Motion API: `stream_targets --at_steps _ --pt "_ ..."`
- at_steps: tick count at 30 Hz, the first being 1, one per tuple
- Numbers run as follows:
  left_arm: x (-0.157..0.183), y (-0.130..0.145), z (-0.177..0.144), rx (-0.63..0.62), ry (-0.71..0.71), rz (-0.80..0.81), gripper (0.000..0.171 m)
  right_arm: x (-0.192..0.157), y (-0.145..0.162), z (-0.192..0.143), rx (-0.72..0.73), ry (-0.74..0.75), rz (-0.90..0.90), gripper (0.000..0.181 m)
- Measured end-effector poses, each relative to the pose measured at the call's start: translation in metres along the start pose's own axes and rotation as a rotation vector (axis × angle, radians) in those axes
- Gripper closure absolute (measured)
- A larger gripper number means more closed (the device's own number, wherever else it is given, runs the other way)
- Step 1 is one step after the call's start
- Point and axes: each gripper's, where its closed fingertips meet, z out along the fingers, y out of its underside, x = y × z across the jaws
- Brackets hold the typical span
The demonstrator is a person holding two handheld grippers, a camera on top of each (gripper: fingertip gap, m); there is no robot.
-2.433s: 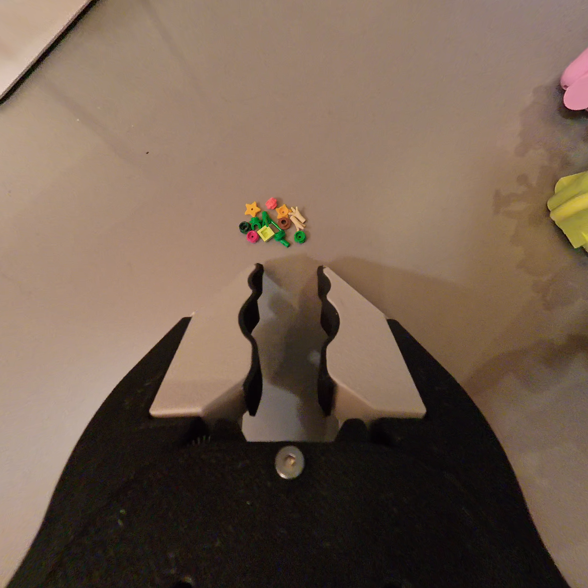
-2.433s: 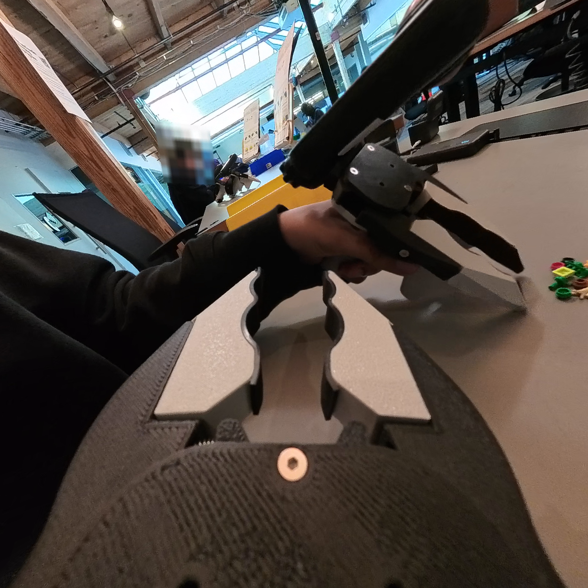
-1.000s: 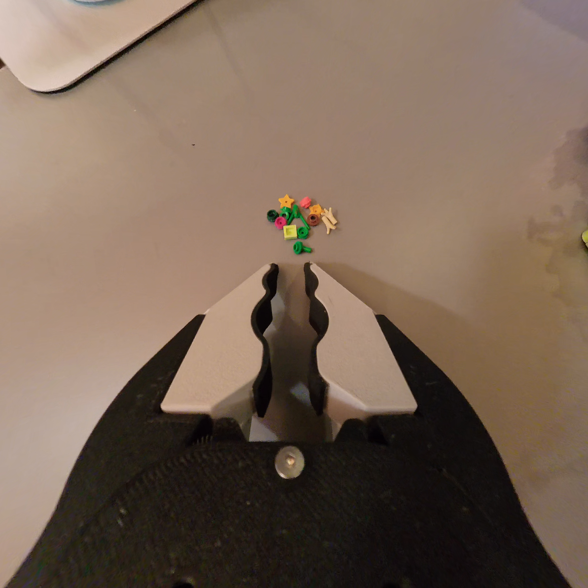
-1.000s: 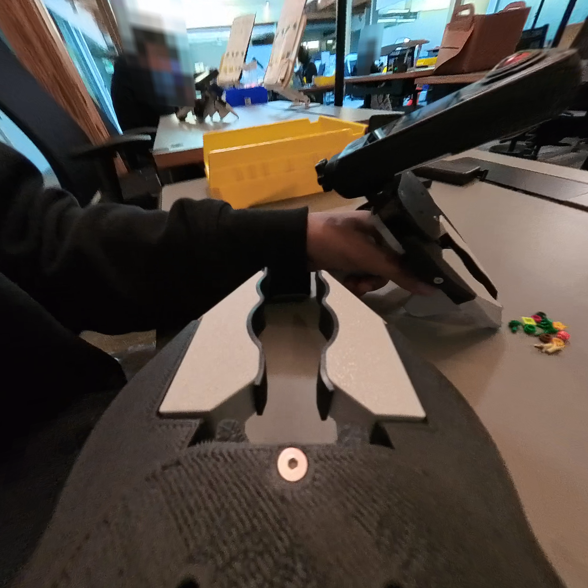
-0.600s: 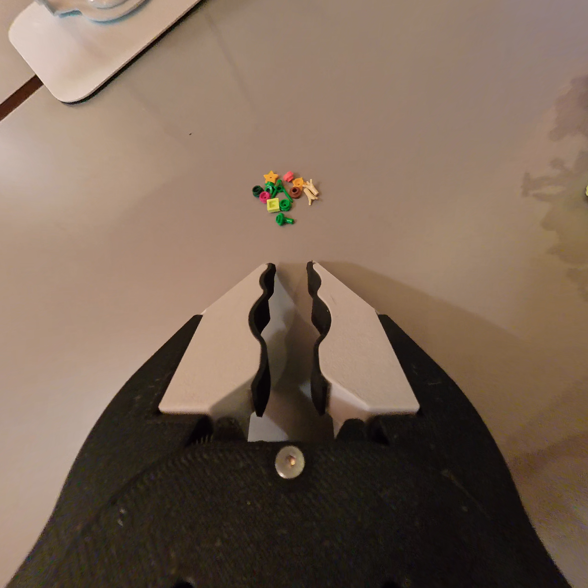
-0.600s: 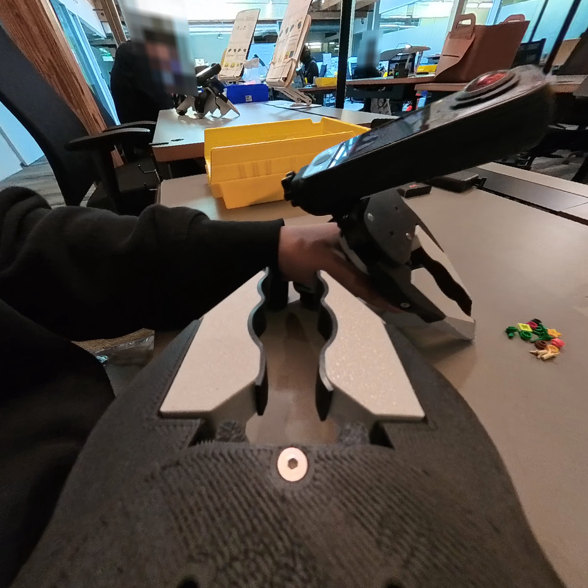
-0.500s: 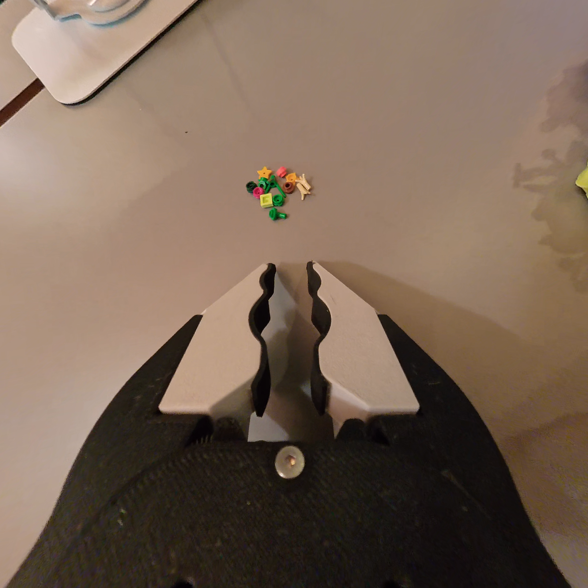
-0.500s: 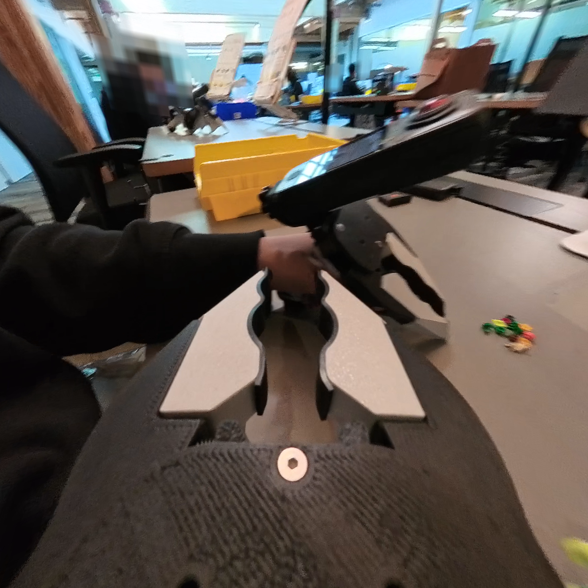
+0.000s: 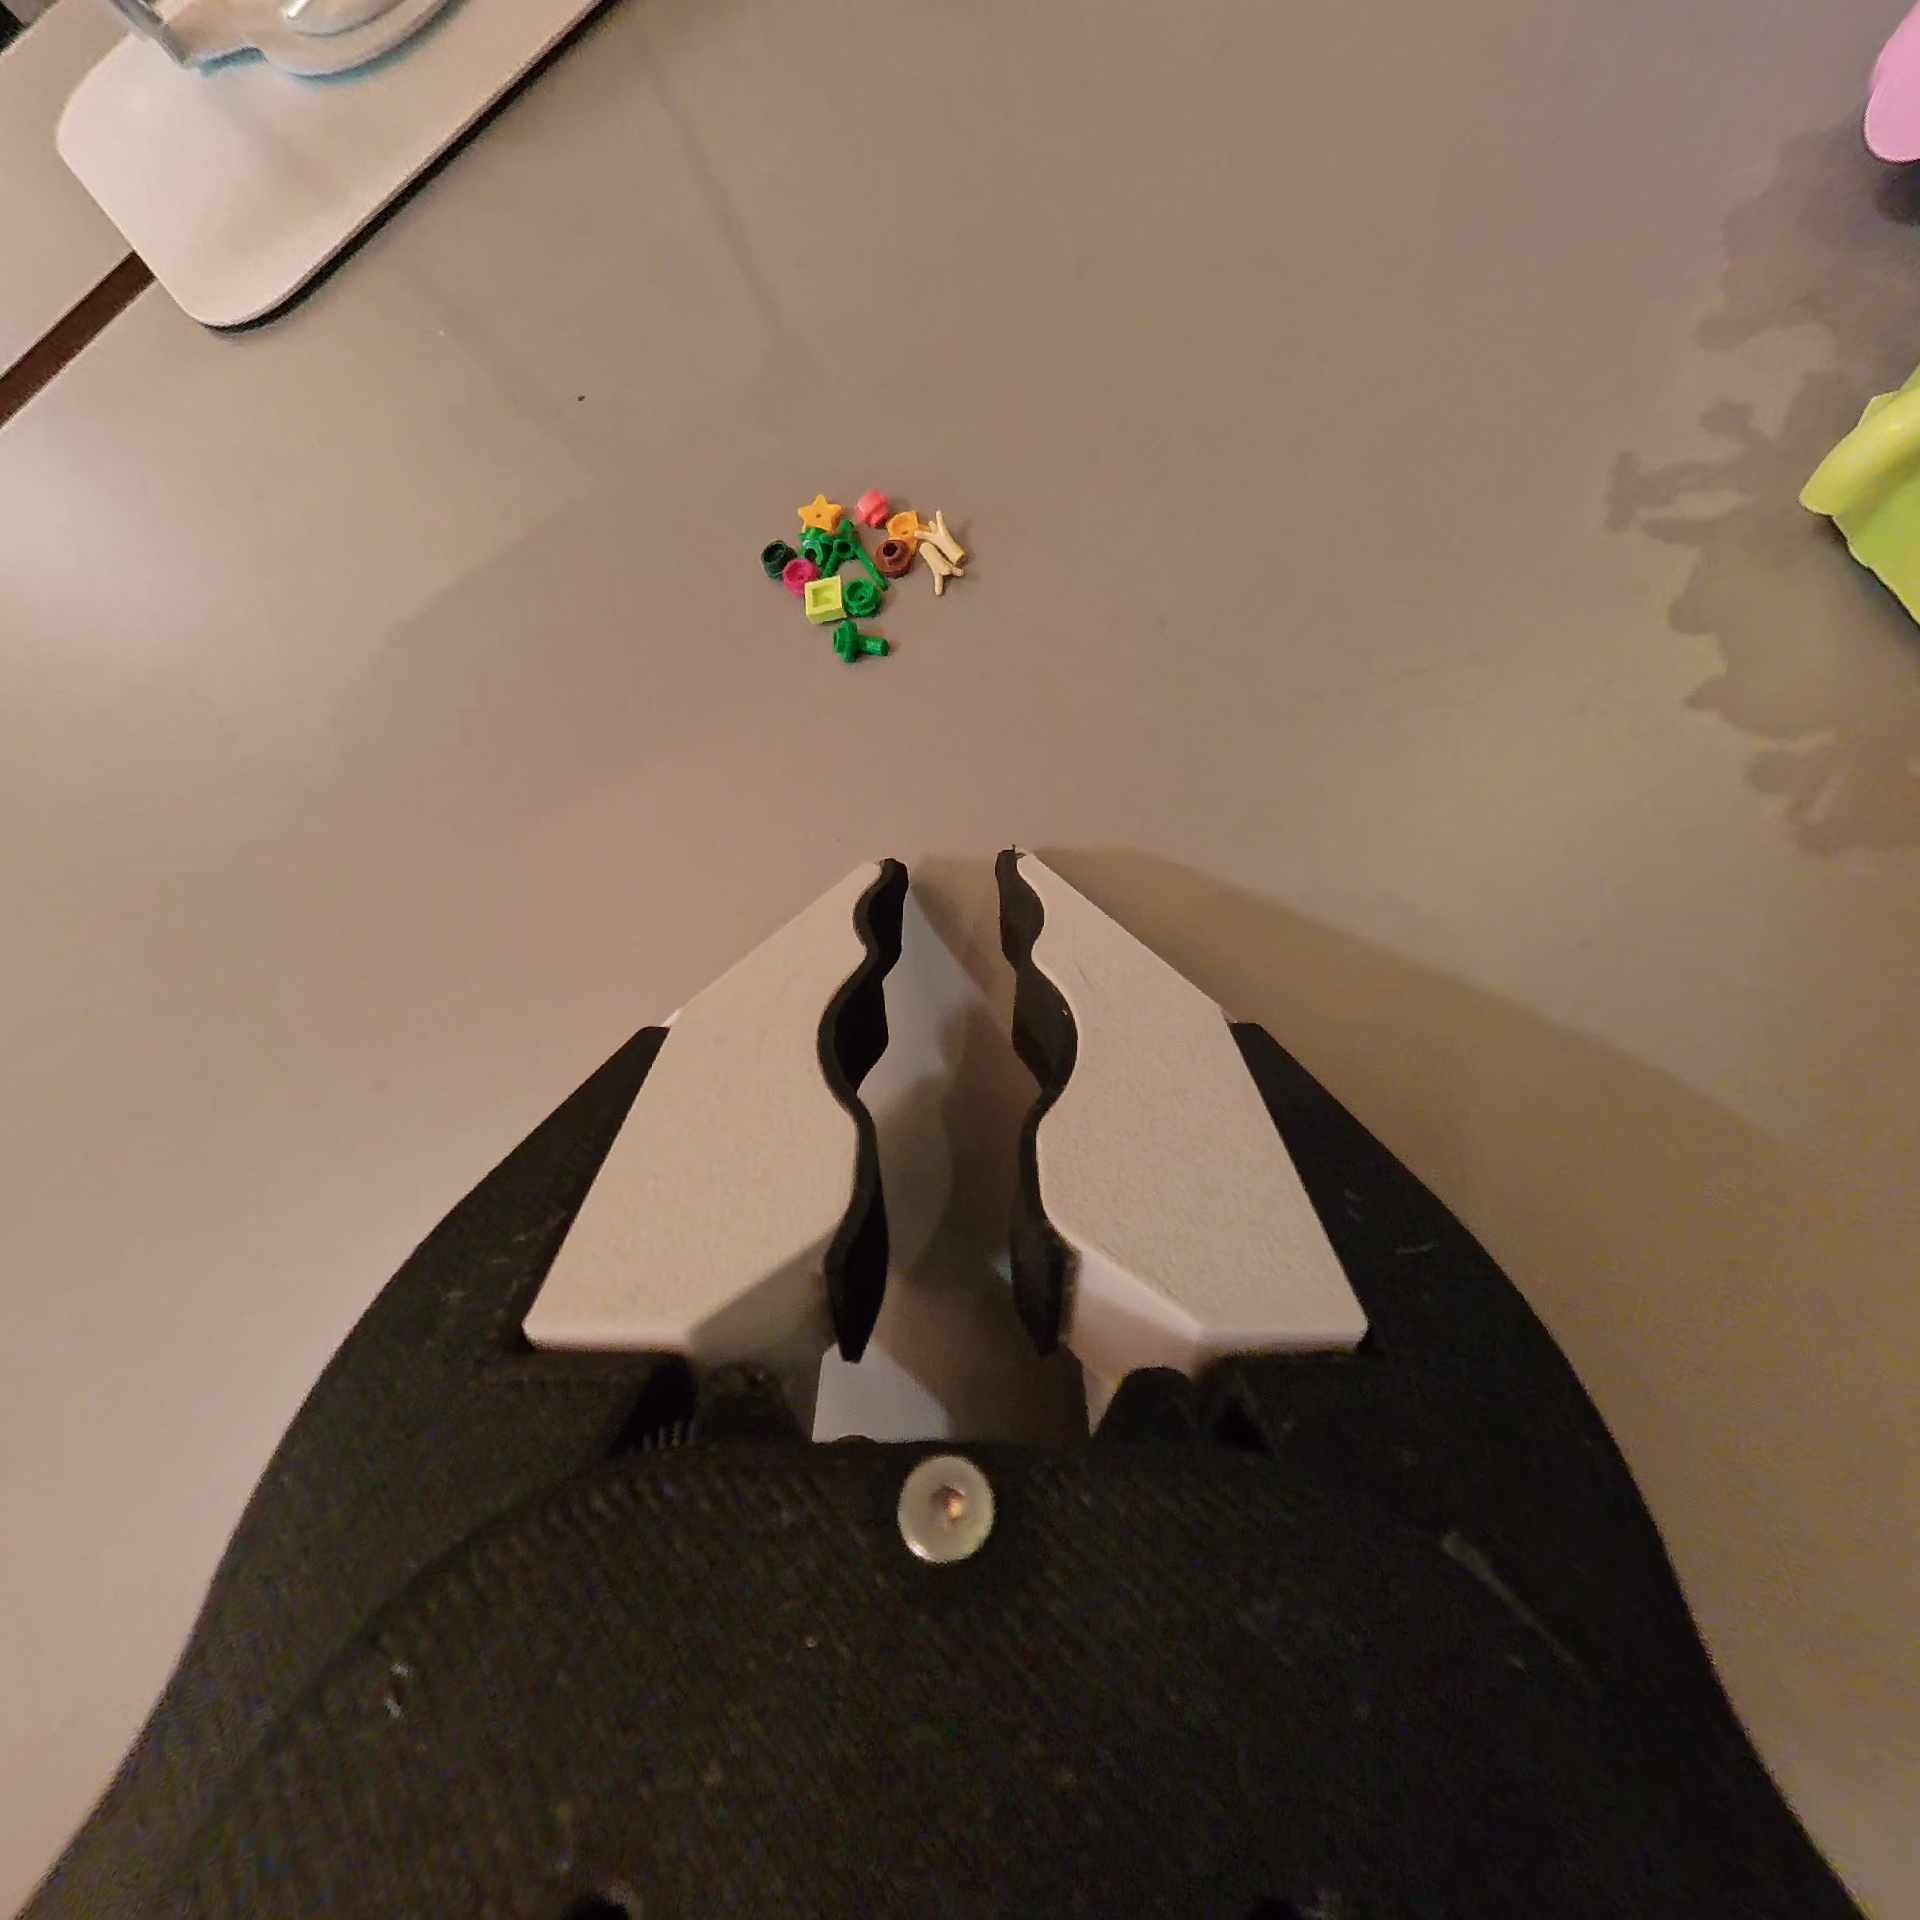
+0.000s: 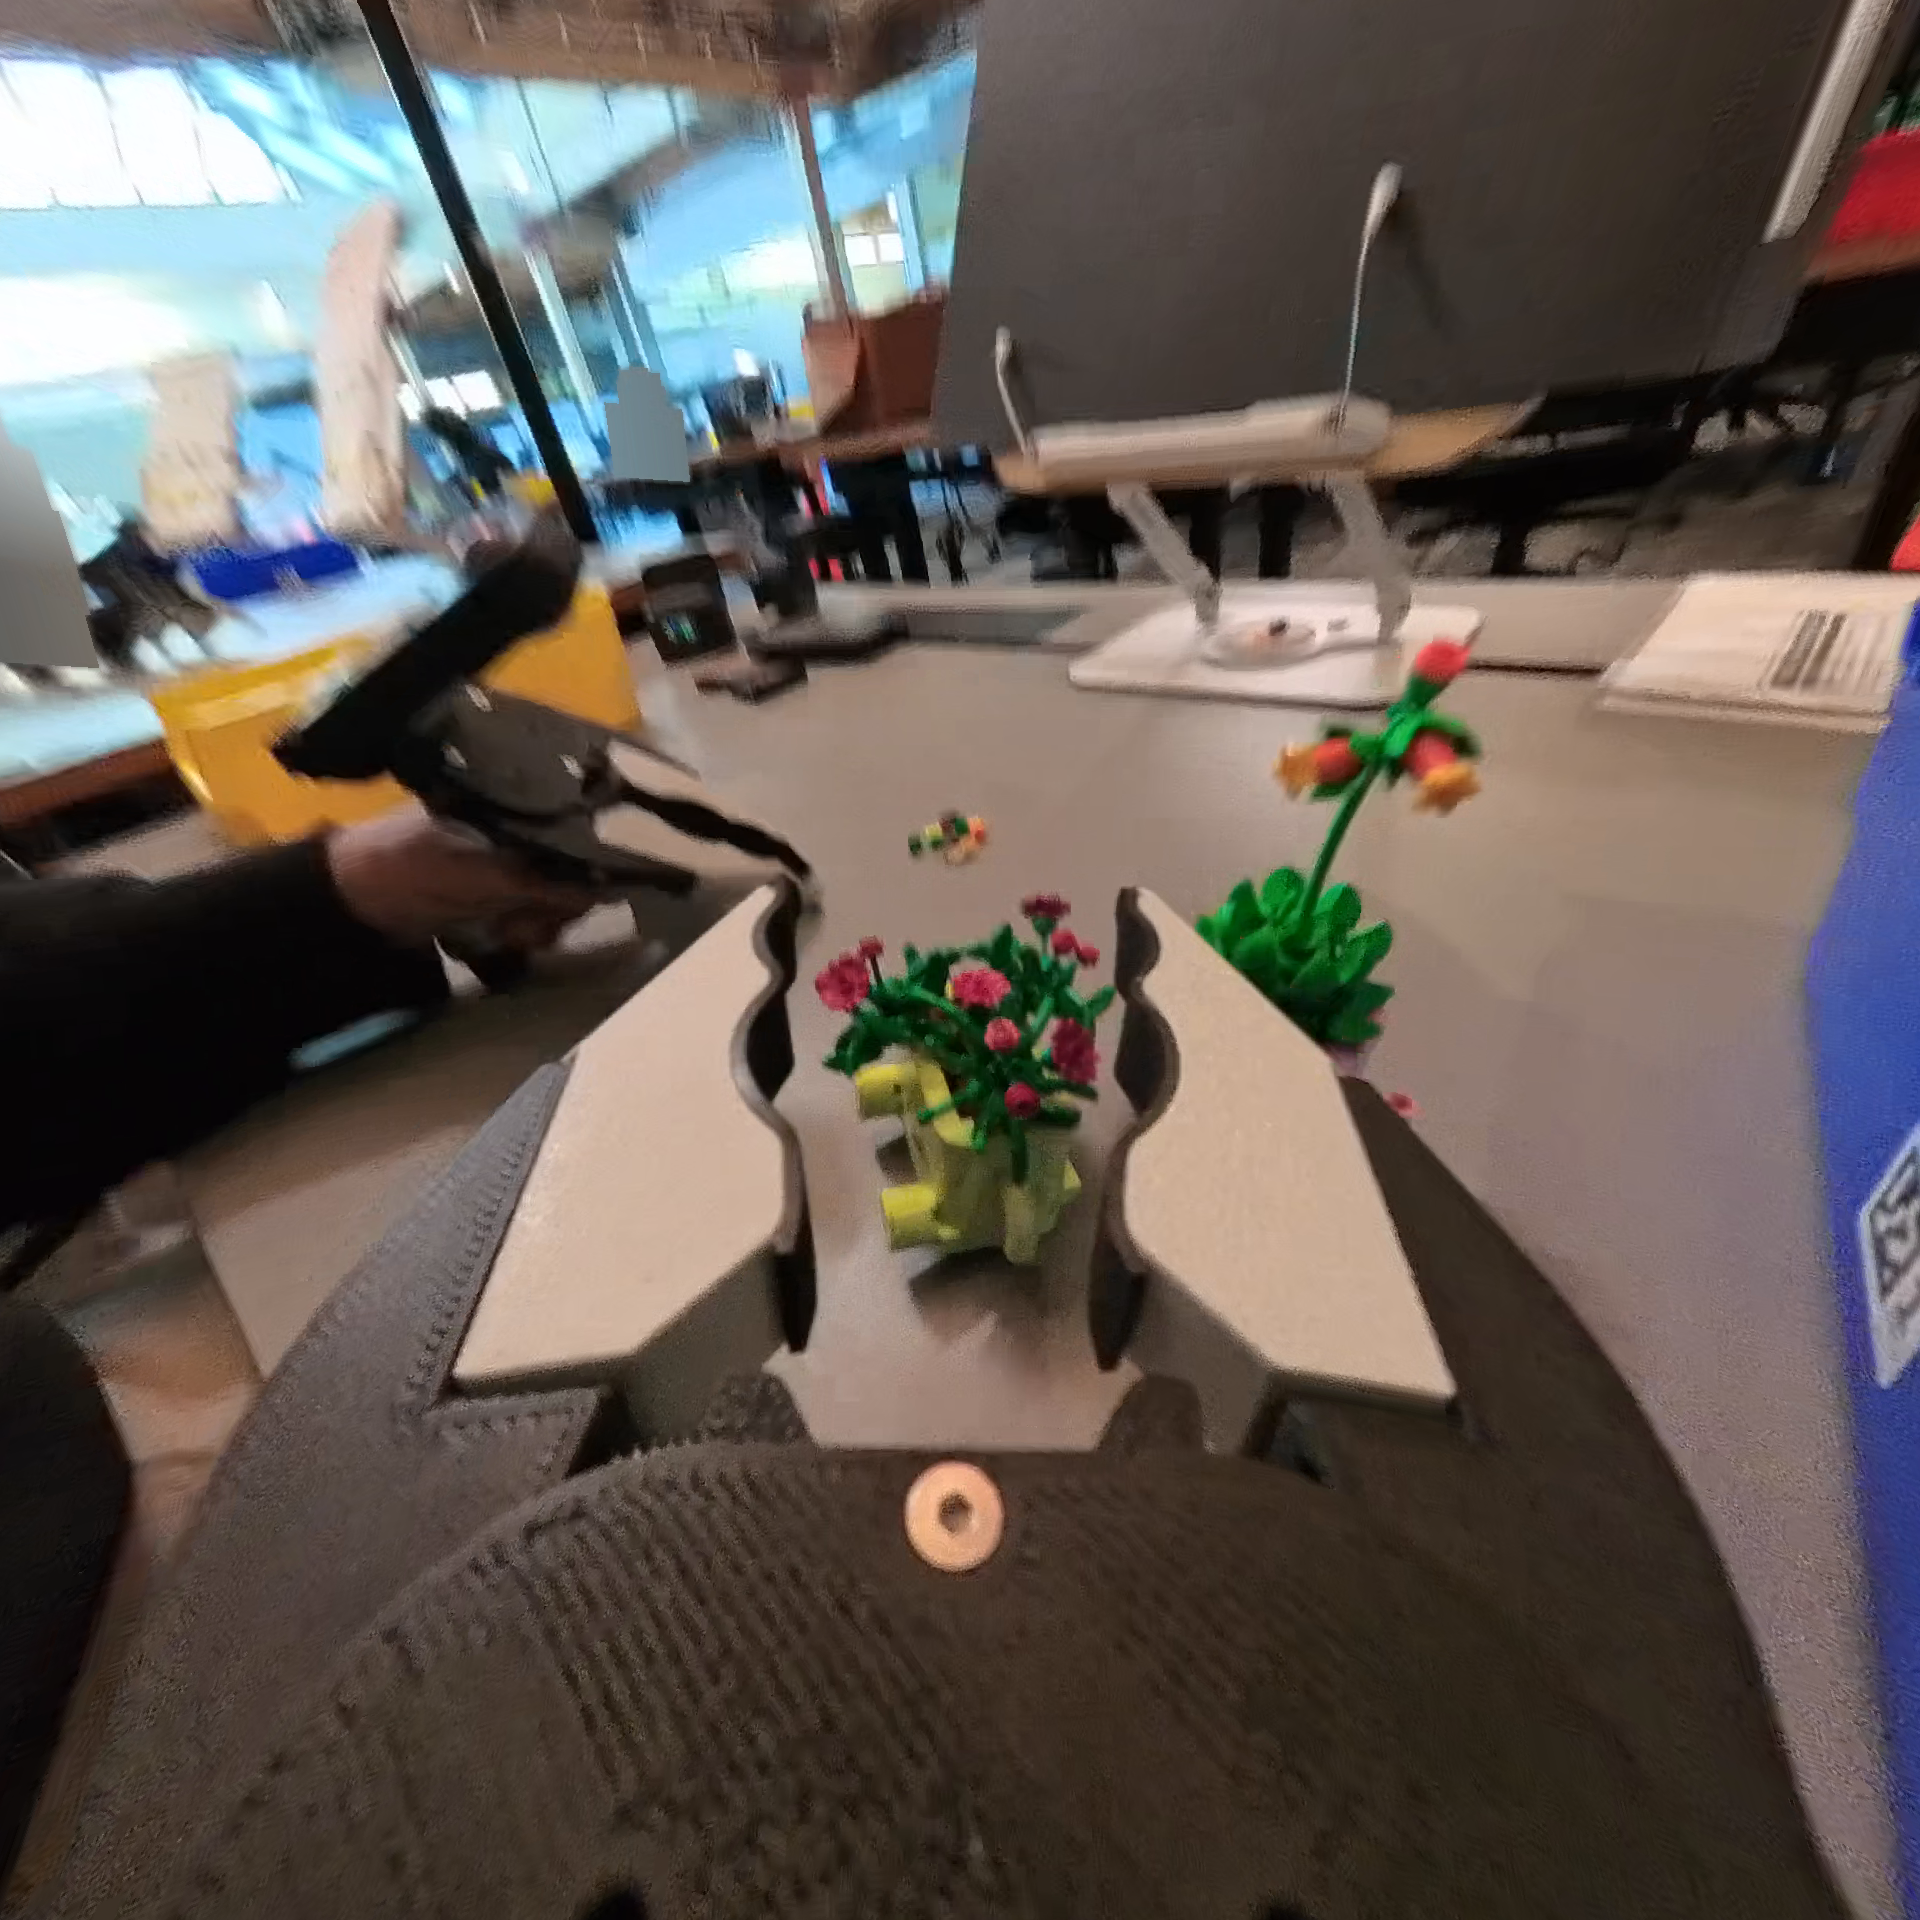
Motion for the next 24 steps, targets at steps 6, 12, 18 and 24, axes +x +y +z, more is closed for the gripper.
stream_targets --at_steps 6,12,18,24 --pt "0.001 0.001 0.001 -0.005 0.039 -0.034 0.155 0.011 0.047 0.016 -0.263 0.094 -0.094 0.118" --pt "0.001 0.001 0.001 -0.011 0.119 -0.118 0.155 0.016 0.054 0.018 -0.313 0.073 0.009 0.116" --pt "0.001 0.001 0.001 -0.006 0.168 -0.167 0.156 0.011 0.063 0.020 -0.371 0.008 0.061 0.126" --pt "0.002 0.001 0.001 -0.007 0.162 -0.158 0.155 0.007 0.066 0.021 -0.388 -0.016 0.053 0.139"
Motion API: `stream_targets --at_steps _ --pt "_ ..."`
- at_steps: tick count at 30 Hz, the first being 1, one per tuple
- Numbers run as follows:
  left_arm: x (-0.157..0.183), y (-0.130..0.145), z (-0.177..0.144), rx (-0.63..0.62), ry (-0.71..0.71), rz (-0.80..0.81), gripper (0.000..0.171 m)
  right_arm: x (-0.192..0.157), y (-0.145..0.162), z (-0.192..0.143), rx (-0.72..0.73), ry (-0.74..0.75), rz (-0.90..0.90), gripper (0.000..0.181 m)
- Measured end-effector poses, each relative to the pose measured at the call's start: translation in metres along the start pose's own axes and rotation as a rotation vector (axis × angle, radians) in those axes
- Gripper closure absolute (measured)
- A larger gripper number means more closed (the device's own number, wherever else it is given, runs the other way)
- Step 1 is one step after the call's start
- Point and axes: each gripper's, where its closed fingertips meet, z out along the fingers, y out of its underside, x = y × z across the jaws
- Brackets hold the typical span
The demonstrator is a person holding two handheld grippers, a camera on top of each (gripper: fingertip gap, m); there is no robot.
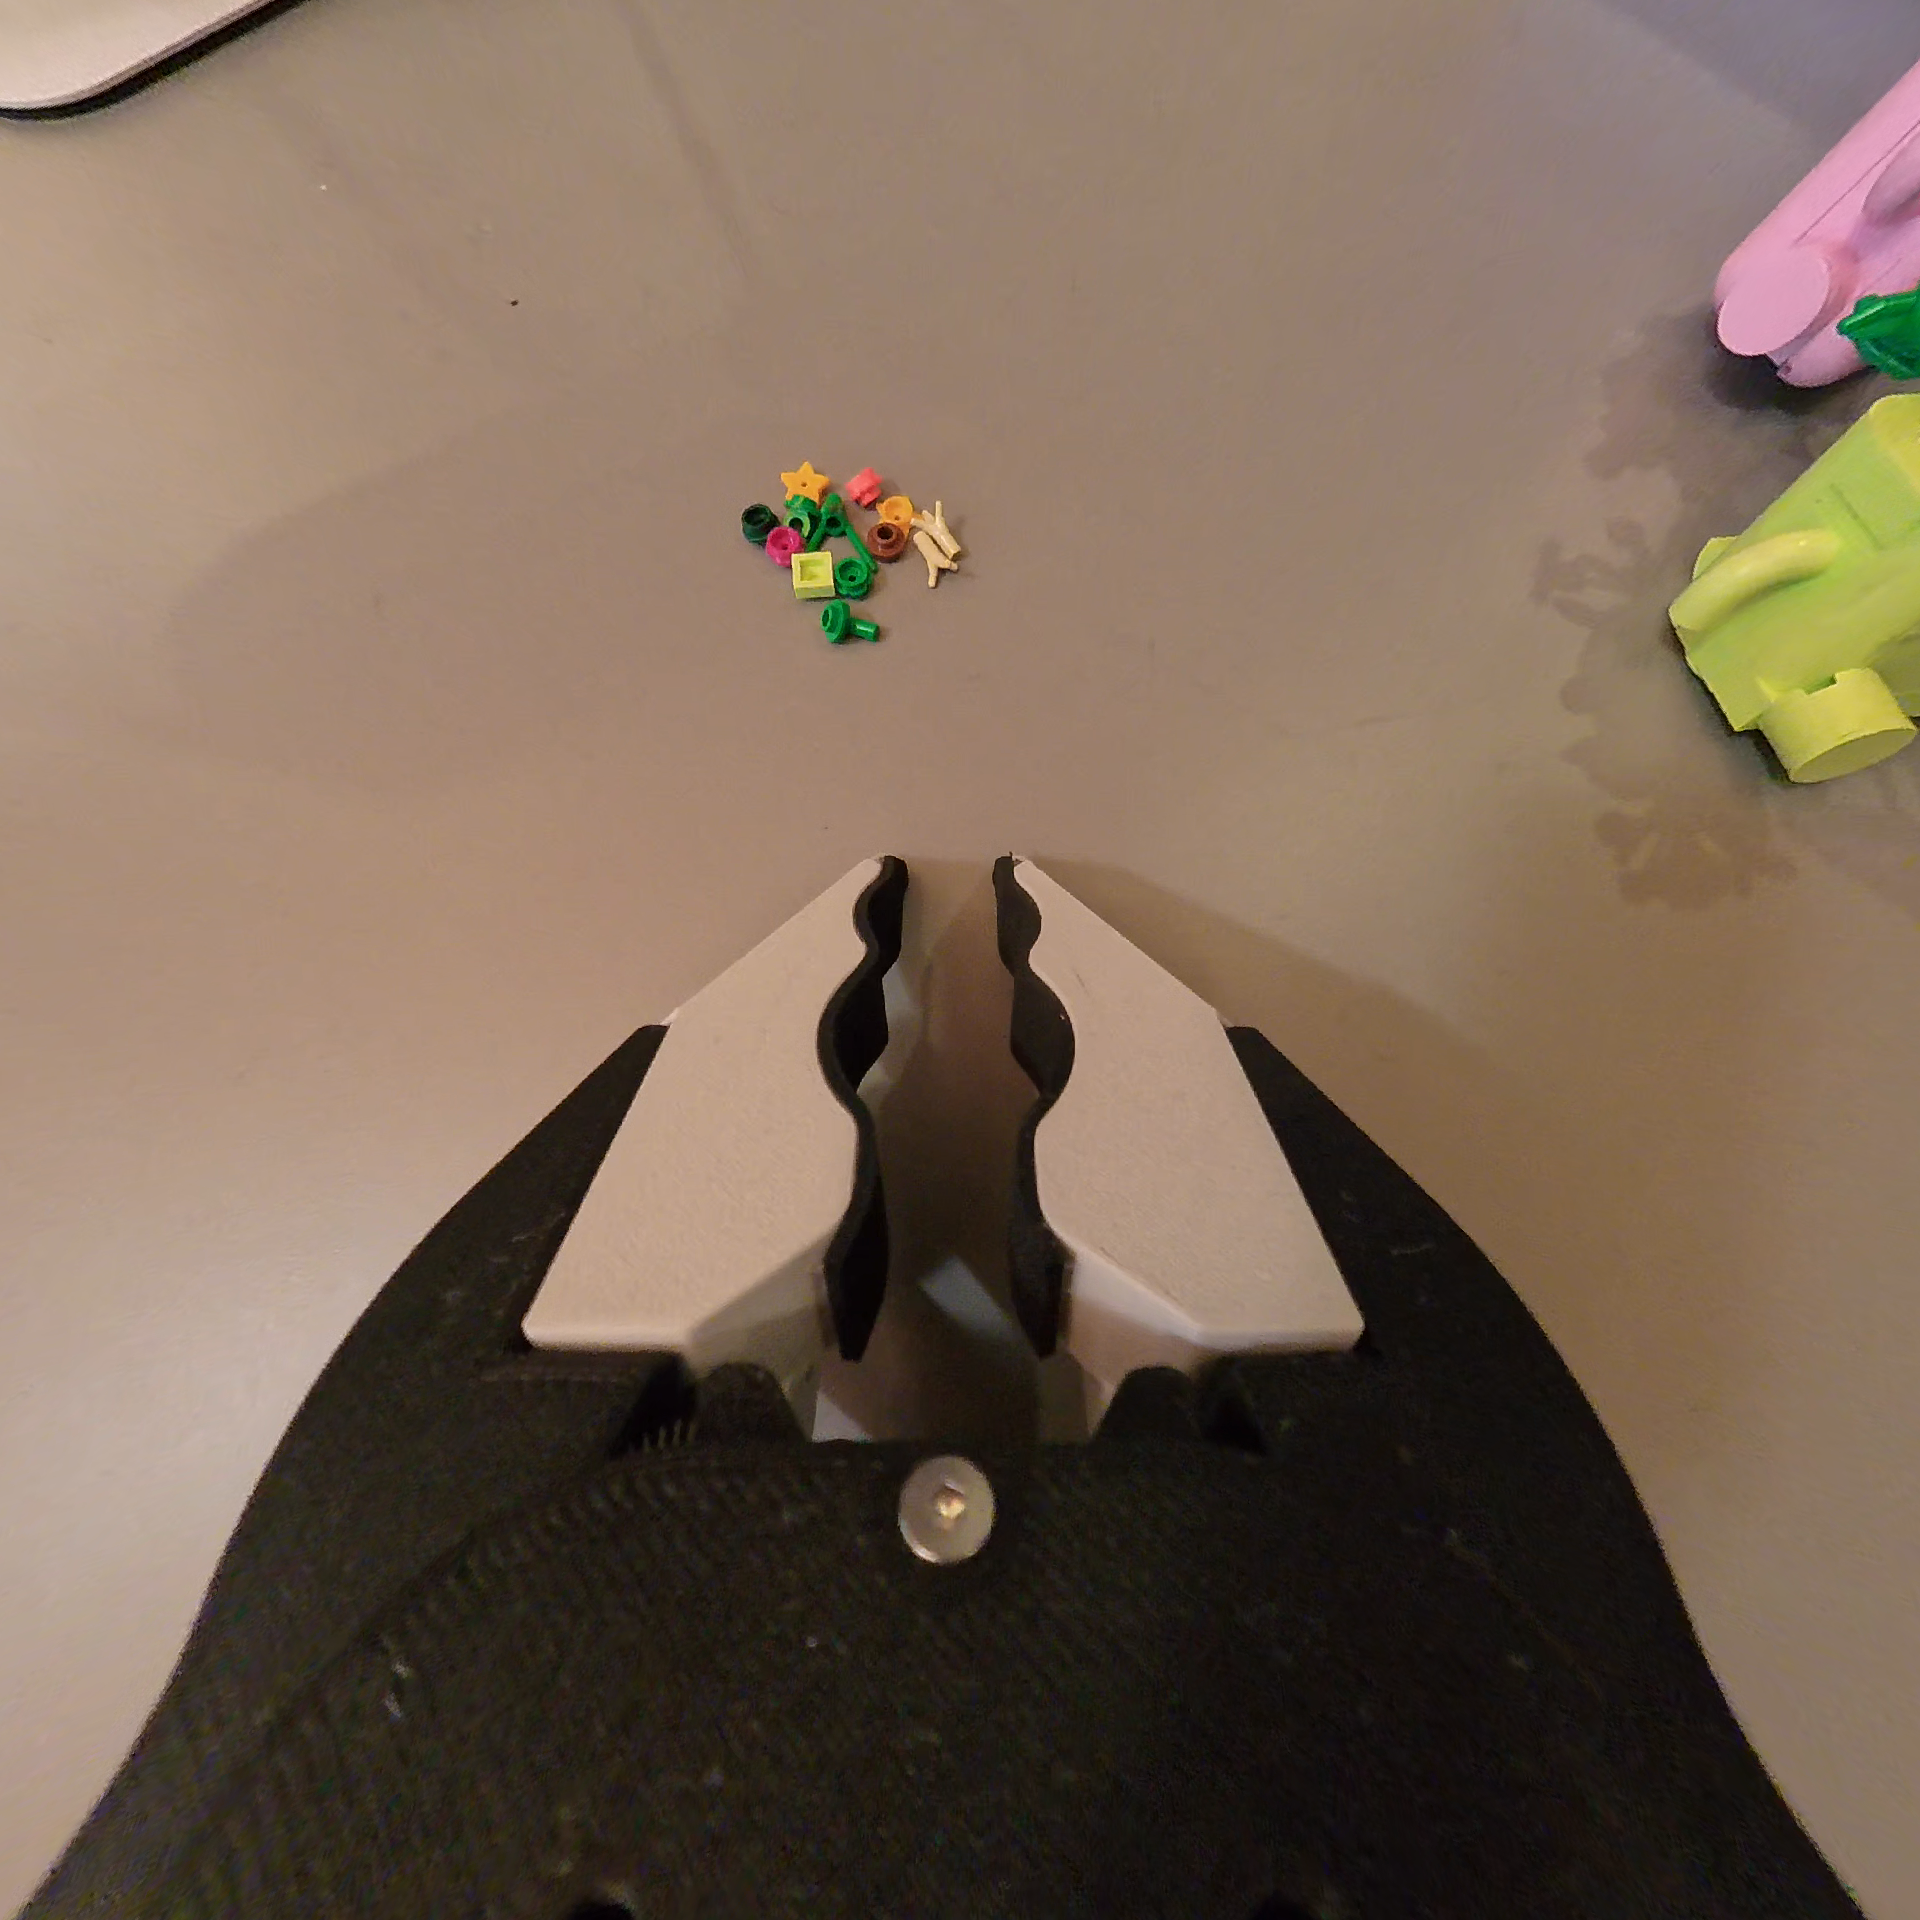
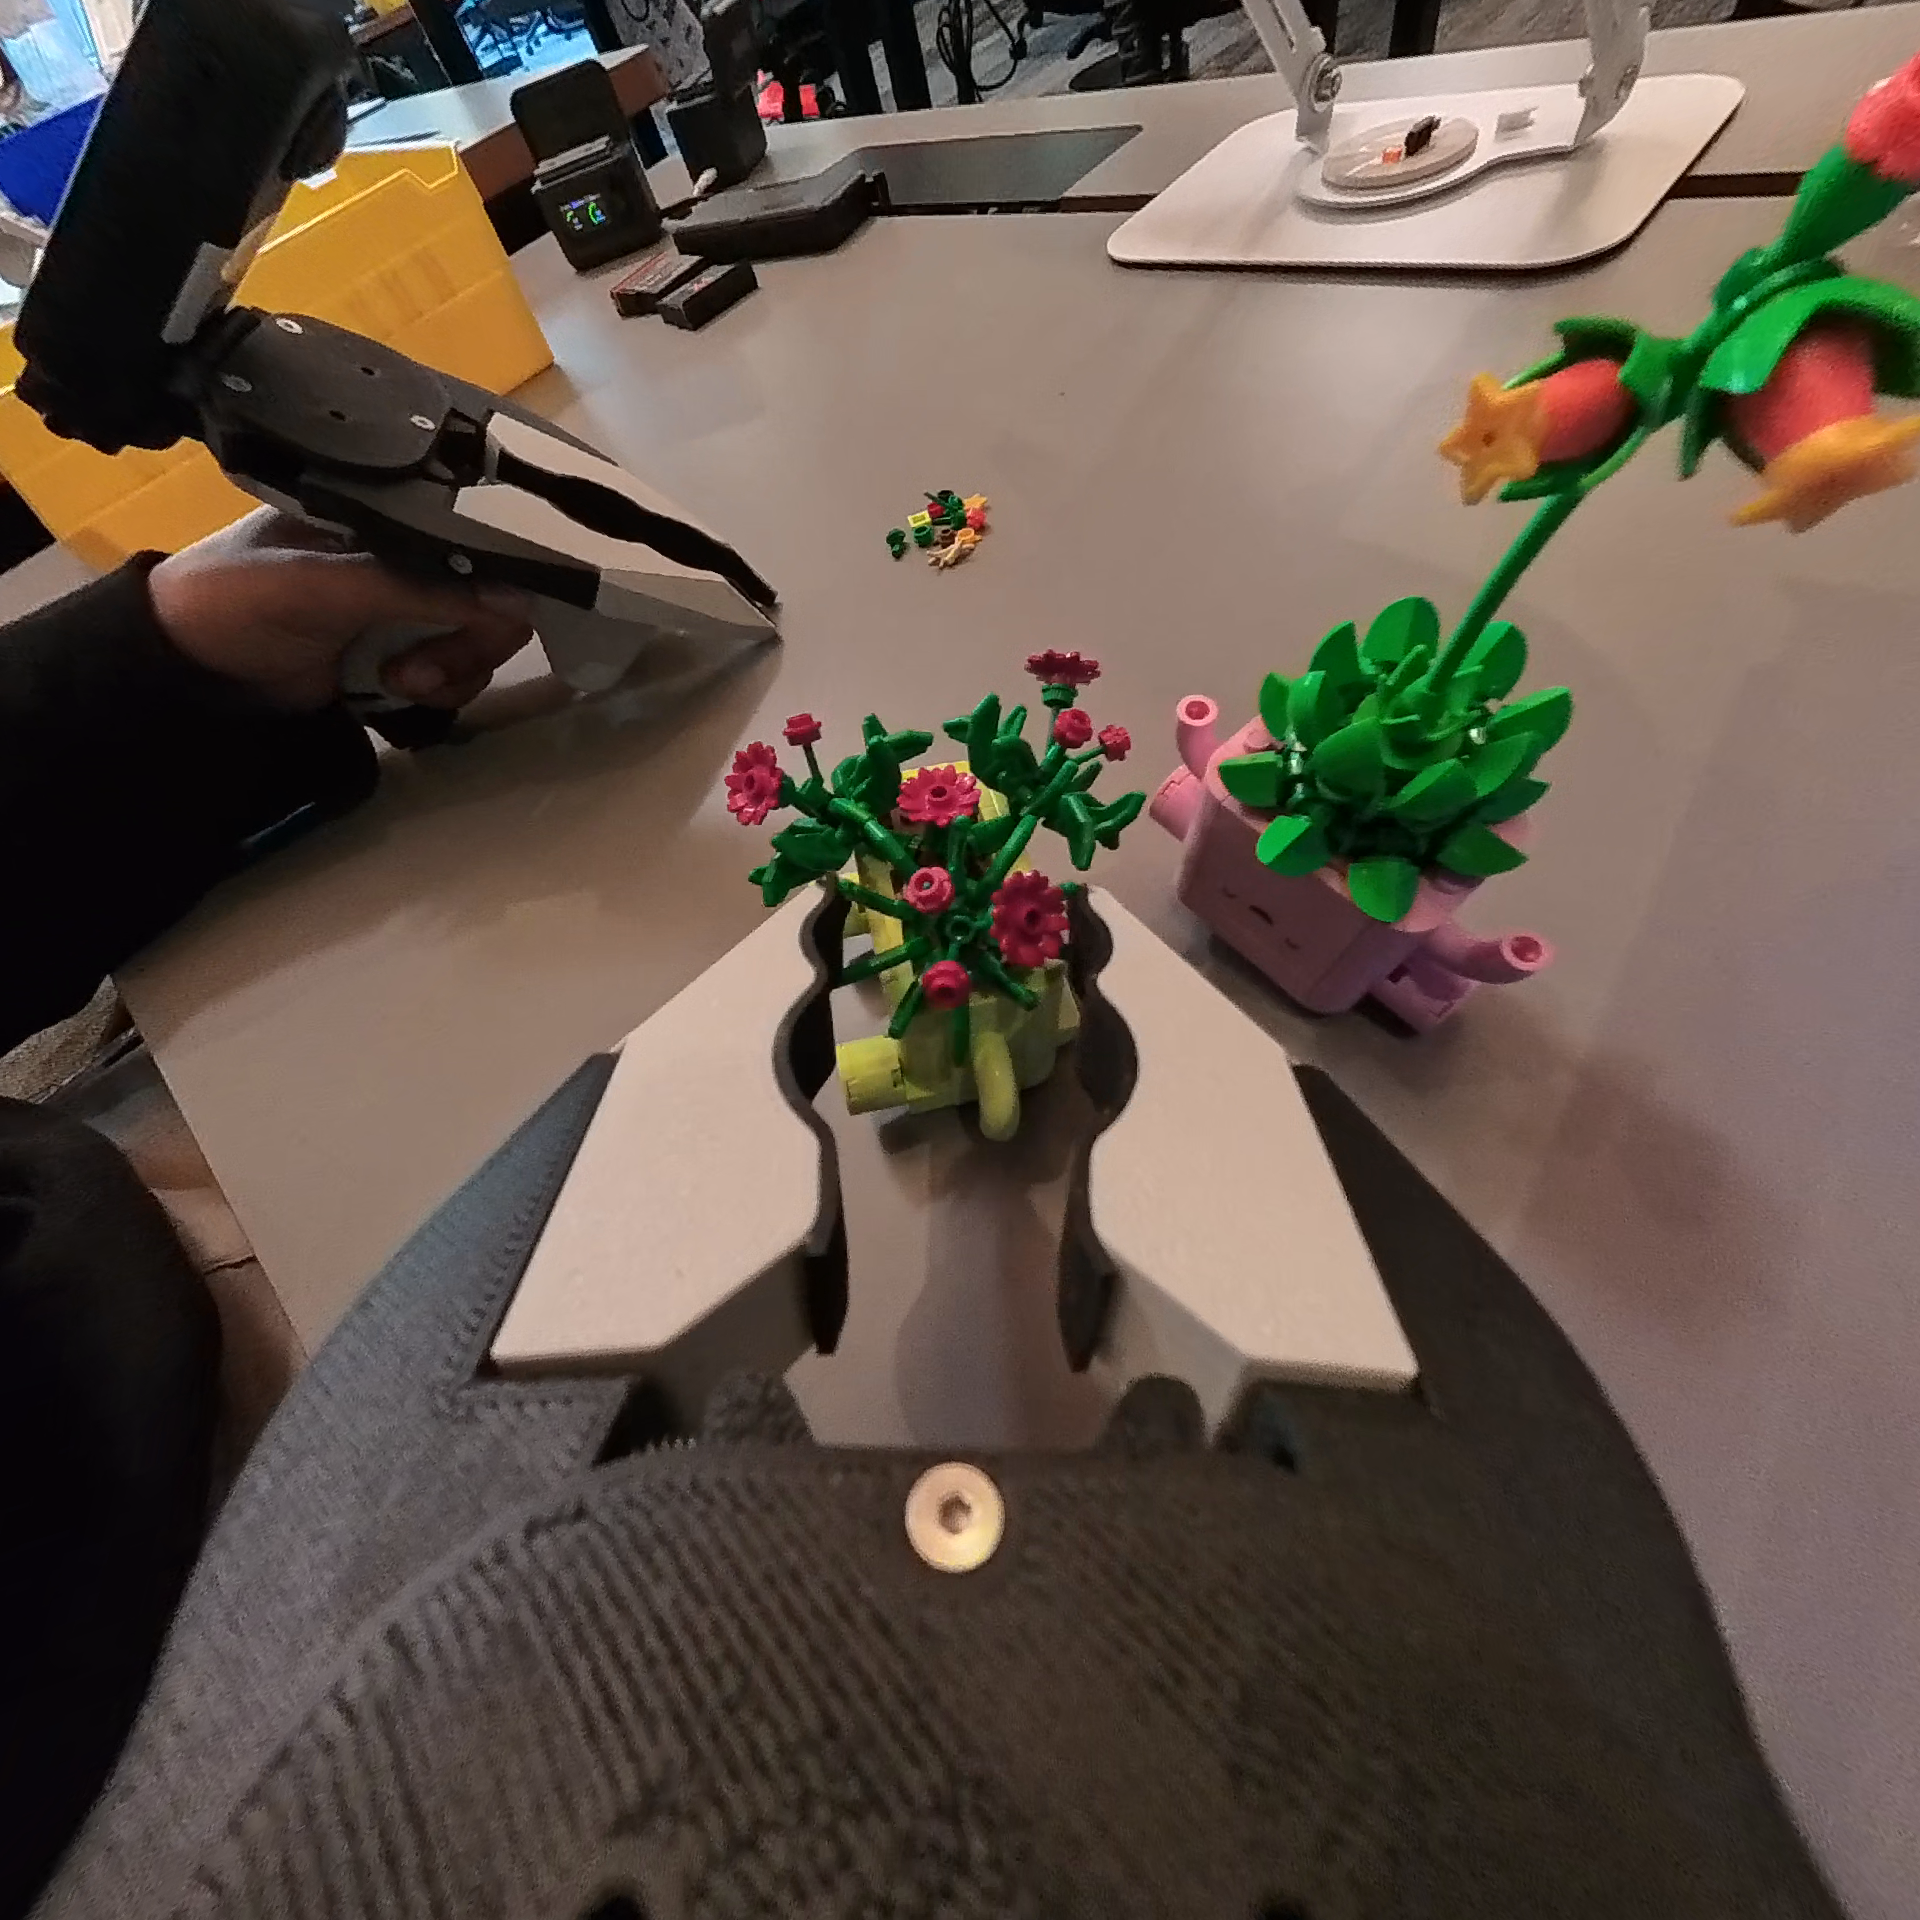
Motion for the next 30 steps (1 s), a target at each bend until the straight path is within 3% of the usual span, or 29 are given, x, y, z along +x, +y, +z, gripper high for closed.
stream_targets --at_steps 5,15,24,30 --pt "0.000 0.000 0.000 0.000 0.004 -0.004 0.155 -0.002 -0.008 -0.003 0.056 -0.031 0.046 0.149" --pt "0.000 0.000 0.000 0.000 -0.002 0.003 0.155 -0.007 -0.020 -0.006 0.126 -0.063 0.088 0.152" --pt "0.000 0.000 0.000 -0.002 -0.015 0.017 0.154 -0.007 -0.051 -0.025 0.318 -0.137 0.211 0.152" --pt "0.000 0.000 0.001 -0.003 -0.023 0.025 0.154 -0.032 -0.062 -0.020 0.346 -0.212 0.198 0.152"
